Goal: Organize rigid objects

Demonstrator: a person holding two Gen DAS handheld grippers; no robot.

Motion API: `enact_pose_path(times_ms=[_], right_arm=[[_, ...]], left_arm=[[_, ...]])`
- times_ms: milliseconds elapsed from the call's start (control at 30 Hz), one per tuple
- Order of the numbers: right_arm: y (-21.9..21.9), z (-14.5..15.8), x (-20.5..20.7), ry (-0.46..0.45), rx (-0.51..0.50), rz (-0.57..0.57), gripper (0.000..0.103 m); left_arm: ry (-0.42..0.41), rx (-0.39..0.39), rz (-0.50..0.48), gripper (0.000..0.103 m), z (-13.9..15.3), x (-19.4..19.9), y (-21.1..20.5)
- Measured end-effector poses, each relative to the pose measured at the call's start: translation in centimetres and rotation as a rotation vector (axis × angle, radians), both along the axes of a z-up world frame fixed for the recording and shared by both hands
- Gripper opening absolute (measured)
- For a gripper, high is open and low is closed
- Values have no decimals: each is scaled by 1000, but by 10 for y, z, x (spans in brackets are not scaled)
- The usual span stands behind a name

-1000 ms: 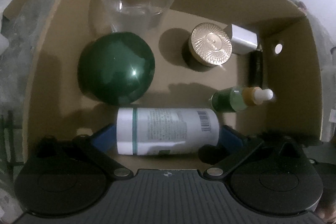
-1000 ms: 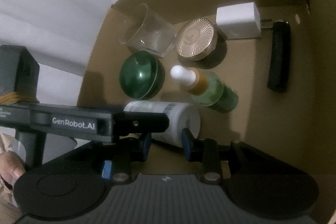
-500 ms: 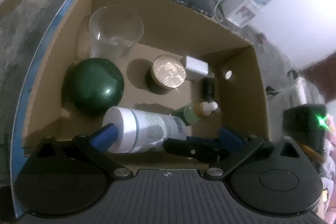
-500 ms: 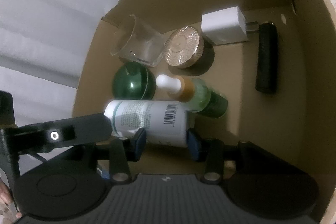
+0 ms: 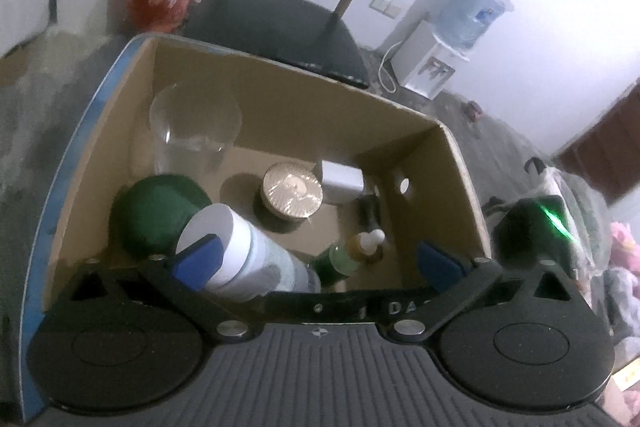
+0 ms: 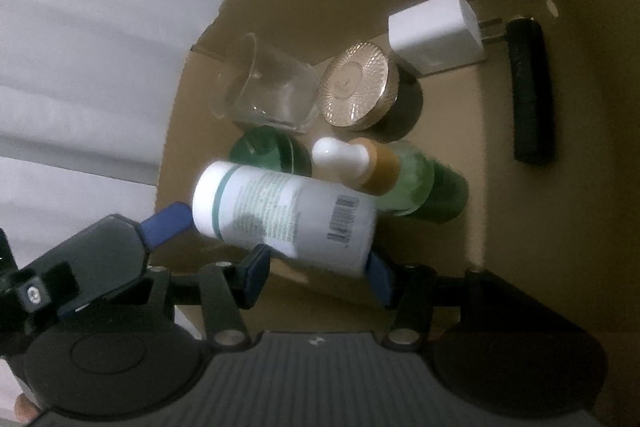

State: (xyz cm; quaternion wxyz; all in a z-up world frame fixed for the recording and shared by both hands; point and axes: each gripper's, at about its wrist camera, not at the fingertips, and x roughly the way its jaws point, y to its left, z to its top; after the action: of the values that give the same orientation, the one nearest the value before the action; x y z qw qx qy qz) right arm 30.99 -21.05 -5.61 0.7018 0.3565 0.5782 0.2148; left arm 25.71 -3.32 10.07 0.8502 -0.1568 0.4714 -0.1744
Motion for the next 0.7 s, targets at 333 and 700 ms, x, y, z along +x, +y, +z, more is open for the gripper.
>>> enact_pose_path(times_ms=[333, 700], right_arm=[[8, 15, -13, -72, -86, 35, 68], [-6, 54, -39, -196, -189, 62, 70]], left_arm=[[144, -174, -42, 102, -21, 14, 5], [-107, -120, -25, 102, 34, -24, 42]])
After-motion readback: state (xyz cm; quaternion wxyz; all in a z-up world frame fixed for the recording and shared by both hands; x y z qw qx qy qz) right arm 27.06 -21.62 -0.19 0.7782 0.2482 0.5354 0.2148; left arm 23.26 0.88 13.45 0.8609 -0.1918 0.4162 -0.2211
